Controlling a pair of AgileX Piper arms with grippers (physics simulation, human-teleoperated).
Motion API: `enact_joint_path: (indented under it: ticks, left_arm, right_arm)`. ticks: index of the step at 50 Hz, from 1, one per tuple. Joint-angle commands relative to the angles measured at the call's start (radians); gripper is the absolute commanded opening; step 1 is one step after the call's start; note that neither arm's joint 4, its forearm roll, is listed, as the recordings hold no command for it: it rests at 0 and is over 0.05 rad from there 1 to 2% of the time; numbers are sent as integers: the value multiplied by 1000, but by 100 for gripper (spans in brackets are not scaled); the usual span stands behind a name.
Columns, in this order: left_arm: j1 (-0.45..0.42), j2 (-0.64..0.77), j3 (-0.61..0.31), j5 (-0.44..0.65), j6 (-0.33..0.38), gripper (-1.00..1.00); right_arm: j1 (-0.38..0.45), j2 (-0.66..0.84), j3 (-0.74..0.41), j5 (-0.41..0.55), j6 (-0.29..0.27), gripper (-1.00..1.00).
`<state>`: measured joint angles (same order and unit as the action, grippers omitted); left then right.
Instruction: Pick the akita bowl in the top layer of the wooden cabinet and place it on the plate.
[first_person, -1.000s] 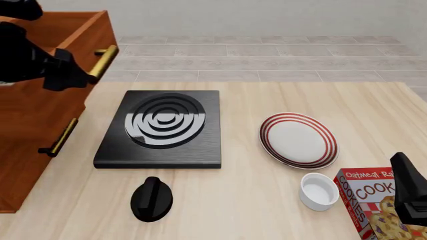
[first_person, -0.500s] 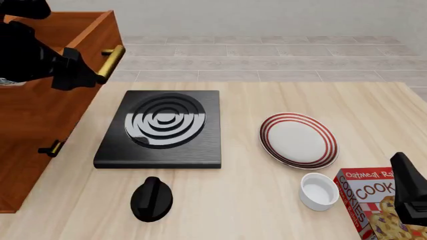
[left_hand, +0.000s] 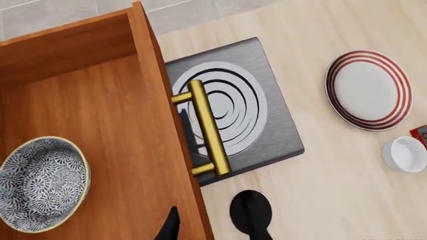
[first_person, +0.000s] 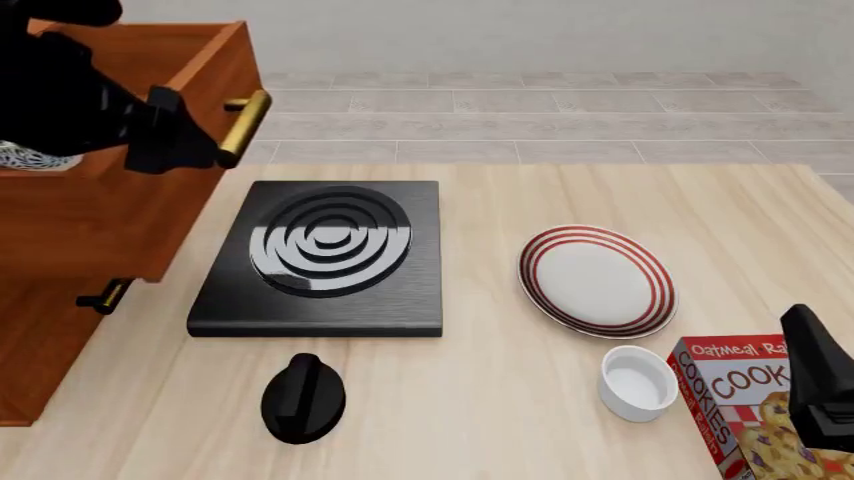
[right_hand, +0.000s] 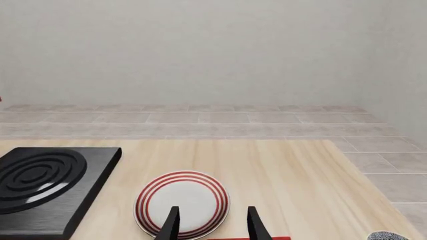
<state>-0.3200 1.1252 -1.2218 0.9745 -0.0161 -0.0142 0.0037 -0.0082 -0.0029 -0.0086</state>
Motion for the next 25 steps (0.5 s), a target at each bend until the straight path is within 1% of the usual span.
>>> enact_joint_path:
  ticks: [1,17,25]
  left_arm:
    - [-41,-6,-44,1,3,100]
    - [-38,-2,-92,20,-6,100]
    - [-58,5,-123,37,-36,100]
  right_arm:
    - [0,0,0,0,1,100]
    - [0,0,1,0,-1,100]
    - [0,0,1,0,-1,100]
